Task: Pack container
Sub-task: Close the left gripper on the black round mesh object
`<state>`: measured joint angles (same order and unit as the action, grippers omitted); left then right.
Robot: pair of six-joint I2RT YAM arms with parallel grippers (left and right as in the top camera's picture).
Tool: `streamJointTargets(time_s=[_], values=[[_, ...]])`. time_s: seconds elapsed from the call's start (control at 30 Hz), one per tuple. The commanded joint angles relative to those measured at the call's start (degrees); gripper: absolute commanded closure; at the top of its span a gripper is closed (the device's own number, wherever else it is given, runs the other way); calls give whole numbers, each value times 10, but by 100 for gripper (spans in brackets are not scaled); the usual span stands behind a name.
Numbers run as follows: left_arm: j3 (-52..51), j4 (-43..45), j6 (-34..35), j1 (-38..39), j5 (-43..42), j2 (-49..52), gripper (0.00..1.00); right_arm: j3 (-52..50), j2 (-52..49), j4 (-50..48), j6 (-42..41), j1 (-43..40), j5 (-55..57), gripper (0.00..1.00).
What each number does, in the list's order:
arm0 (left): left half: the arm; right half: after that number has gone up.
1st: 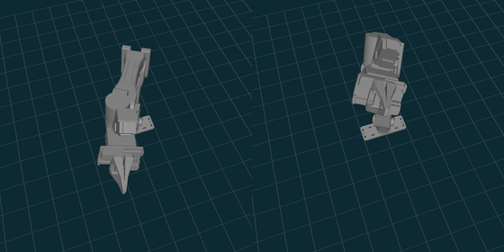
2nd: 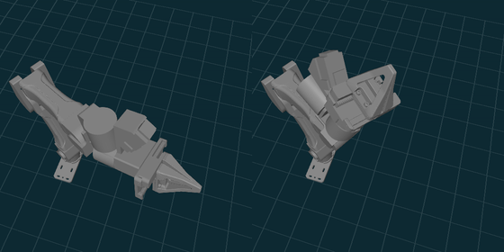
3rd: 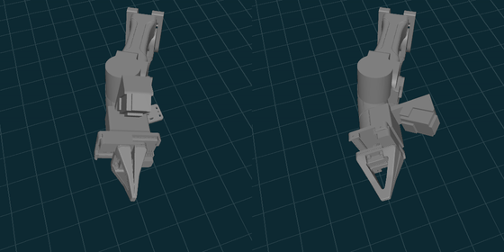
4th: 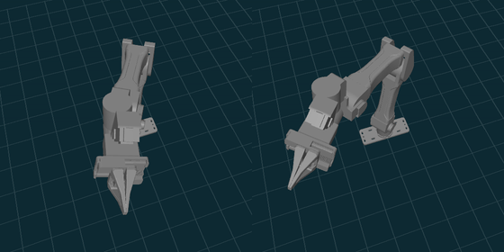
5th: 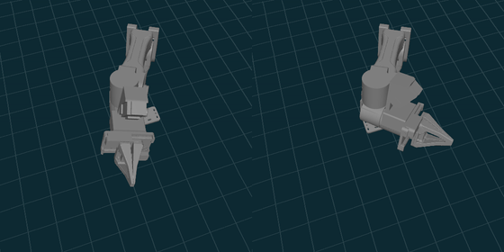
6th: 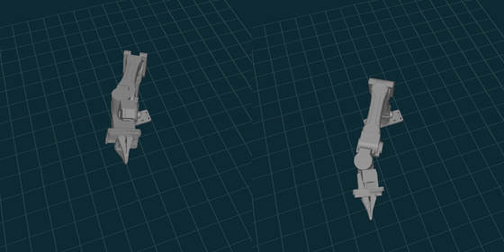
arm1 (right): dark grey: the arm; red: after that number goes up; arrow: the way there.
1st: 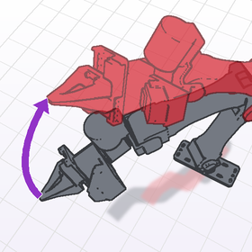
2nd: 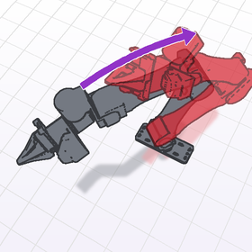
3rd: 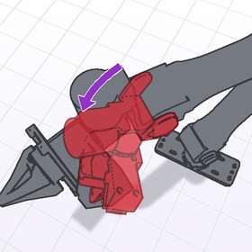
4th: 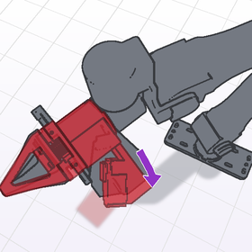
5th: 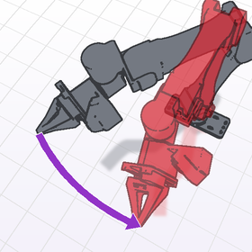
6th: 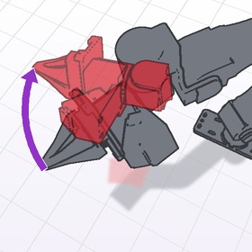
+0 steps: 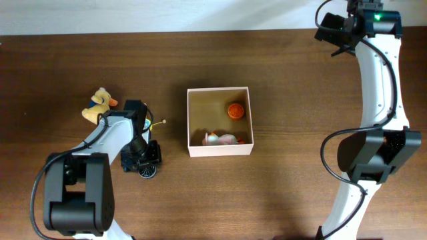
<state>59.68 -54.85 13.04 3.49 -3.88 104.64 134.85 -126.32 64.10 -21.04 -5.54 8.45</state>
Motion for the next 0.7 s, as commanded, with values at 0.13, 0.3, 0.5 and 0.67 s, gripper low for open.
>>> streamJointTargets(time_s=[0.13, 0.3, 0.5, 0.67], values=[[-9, -9, -2, 1, -25, 18, 30, 0, -7, 0, -7, 3, -1, 1], [-9, -5, -3, 1, -22, 18, 49, 0, -7, 0, -7, 3, -1, 1], [-9, 9, -2, 1, -7, 18, 50, 0, -7, 0, -7, 3, -1, 1], [12, 12, -5, 1, 5, 17, 50, 0, -7, 0, -7, 3, -1, 1]])
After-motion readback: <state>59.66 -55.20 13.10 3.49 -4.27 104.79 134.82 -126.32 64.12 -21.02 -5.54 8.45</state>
